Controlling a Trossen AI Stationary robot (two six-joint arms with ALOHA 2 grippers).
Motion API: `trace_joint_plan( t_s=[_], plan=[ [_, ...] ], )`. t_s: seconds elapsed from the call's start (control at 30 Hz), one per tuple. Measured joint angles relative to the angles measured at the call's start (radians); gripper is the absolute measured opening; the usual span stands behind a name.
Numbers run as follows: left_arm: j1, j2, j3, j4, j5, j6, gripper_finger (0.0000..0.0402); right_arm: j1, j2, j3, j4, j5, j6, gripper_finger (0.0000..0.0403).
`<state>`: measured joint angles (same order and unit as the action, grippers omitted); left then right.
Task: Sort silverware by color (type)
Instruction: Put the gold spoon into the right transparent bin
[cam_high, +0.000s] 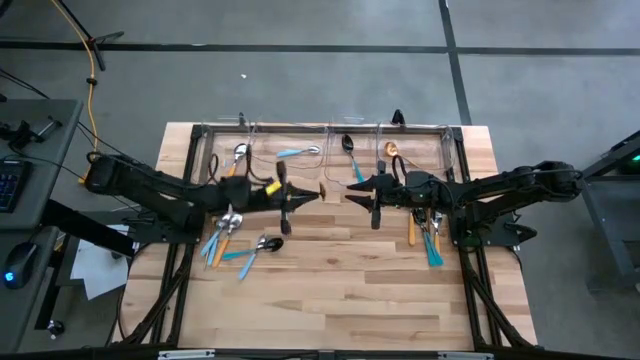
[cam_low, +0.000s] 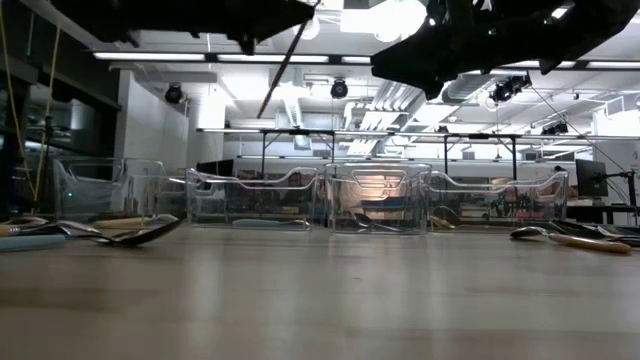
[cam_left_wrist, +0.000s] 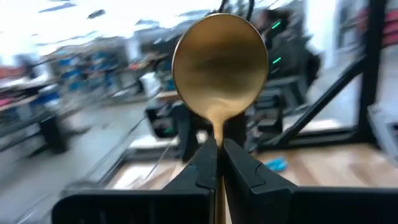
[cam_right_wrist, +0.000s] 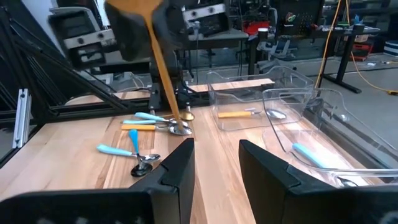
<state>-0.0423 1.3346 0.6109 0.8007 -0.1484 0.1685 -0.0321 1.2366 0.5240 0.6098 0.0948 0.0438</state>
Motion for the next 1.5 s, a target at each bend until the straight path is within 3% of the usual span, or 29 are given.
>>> trace_joint_plan(
  t_s=[0.1, 0.23, 0.5, 0.7, 1.13, 1.23, 1.33, 1.5],
  plan=[
    [0.065, 0.036, -0.001, 0.05, 0.137, -0.032, 0.0, 0.0, 0.005, 0.0, 0.002, 0.0, 0.0, 0.011],
    [0.099, 0.101, -0.001, 0.153, 0.226, -0.055, 0.0, 0.0, 0.049, 0.0, 0.089, -0.012, 0.0, 0.011],
    [0.101, 0.249, -0.004, 0.404, 0.241, -0.082, 0.0, 0.0, 0.242, 0.001, 0.406, -0.103, -0.05, 0.011],
    [0.102, 0.326, -0.01, 0.595, 0.24, -0.119, 0.0, 0.0, 0.337, 0.061, 0.449, -0.103, -0.018, 0.011],
    [0.114, 0.332, -0.01, 0.604, 0.236, -0.129, 0.0, 0.007, 0.402, 0.146, 0.426, -0.126, -0.015, 0.0106],
    [0.114, 0.332, -0.01, 0.605, 0.236, -0.125, 0.0, 0.007, 0.402, 0.146, 0.426, -0.125, -0.009, 0.0077],
    [0.114, 0.332, -0.01, 0.605, 0.233, -0.126, 0.0, 0.006, 0.401, 0.146, 0.426, -0.125, 0.001, 0.0021],
    [0.114, 0.332, -0.01, 0.604, 0.228, -0.144, 0.0005, 0.006, 0.401, 0.146, 0.426, -0.123, 0.008, 0.0014]
  ],
)
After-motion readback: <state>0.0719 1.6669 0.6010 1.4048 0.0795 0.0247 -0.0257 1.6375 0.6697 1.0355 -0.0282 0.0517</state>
